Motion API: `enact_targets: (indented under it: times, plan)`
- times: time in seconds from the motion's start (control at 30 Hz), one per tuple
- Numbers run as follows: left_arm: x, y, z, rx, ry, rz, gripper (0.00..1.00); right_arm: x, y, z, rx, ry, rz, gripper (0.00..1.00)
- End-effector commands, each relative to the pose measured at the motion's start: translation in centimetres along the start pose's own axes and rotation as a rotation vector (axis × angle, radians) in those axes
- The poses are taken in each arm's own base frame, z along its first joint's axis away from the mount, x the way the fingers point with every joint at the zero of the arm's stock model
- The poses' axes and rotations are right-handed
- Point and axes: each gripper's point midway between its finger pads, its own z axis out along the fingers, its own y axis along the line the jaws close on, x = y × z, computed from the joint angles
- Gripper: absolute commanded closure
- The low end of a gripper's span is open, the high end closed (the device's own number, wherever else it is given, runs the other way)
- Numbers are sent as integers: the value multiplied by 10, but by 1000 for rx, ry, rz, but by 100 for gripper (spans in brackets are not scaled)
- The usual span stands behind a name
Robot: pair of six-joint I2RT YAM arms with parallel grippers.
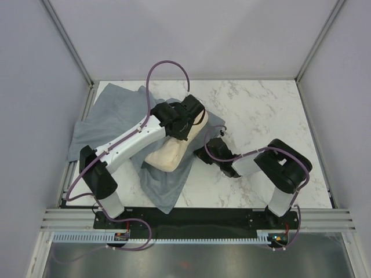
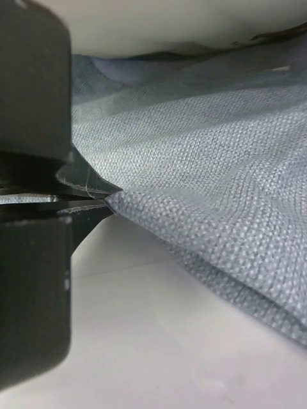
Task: Put the pillow into the pillowcase
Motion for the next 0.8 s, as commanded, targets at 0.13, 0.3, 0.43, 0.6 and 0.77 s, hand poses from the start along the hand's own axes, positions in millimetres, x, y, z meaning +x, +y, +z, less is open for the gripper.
enact_targets:
  times: [0.13,0.3,0.43,0.6,0.77]
  plan:
    - [-26,23,-36,7,-118,-48,98,-65,81,-34,-274,-169,-95,100]
    - [-30,8,-43,108,-130,-62,38,-86,108,-67,-298,-199,-218,100]
    - [-34,8,-53,154,-146,-89,16,-89,95,-76,-251,-188,-225,100]
    - [-34,20,-57,138,-156,-117,13,-78,56,-73,-205,-155,-189,100]
    - [-9,26,-29,59,-47,-86,13,-73,42,-72,-186,-139,-181,100]
